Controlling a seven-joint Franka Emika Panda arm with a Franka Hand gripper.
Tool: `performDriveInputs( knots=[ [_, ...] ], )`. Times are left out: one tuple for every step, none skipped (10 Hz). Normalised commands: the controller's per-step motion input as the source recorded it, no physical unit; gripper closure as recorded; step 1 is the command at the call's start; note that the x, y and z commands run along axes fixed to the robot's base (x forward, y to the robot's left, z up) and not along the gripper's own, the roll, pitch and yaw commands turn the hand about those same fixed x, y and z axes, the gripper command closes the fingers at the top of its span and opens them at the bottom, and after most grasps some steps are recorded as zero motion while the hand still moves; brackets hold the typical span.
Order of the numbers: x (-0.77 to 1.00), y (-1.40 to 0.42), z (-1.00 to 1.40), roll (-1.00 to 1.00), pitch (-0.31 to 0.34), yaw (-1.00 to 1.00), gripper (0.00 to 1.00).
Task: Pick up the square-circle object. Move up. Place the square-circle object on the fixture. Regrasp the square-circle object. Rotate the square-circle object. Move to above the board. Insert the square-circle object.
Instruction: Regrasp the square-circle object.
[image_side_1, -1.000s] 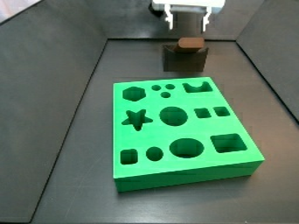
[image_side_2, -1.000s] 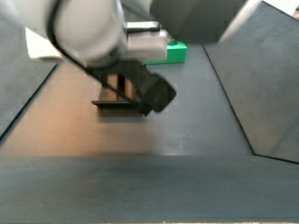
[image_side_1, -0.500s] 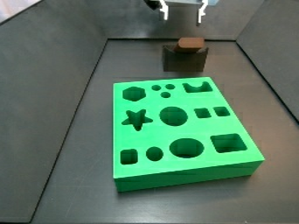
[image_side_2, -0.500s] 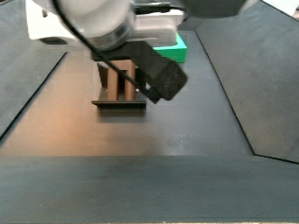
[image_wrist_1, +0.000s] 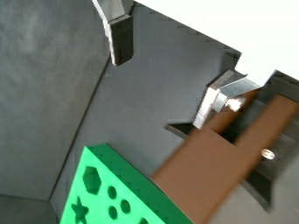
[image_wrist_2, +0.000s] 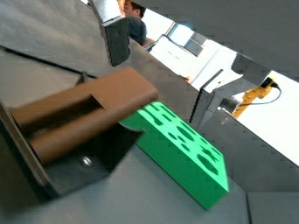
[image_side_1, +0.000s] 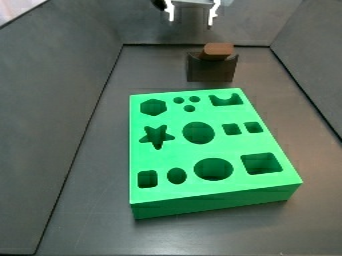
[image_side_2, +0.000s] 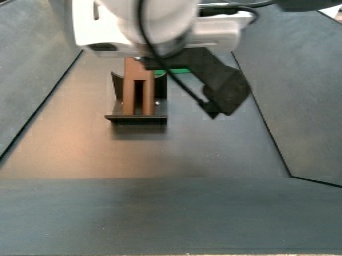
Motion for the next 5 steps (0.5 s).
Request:
performDriveInputs(
  knots=[
    [-0.88,-0.02,0.01,0.06,-0.138,0.05,0.0],
    [-0.74,-0.02,0.01,0.07,-0.145,0.06,0.0],
    [-0.38,-1.0,-0.22,0.78,-0.017,-1.0,0.0],
    [-0.24,-1.0,-0.2,0.79,-0.027,-1.0,0.0],
    [-0.17,-1.0,-0.17,0.79,-0.046,-1.0,0.0]
  ],
)
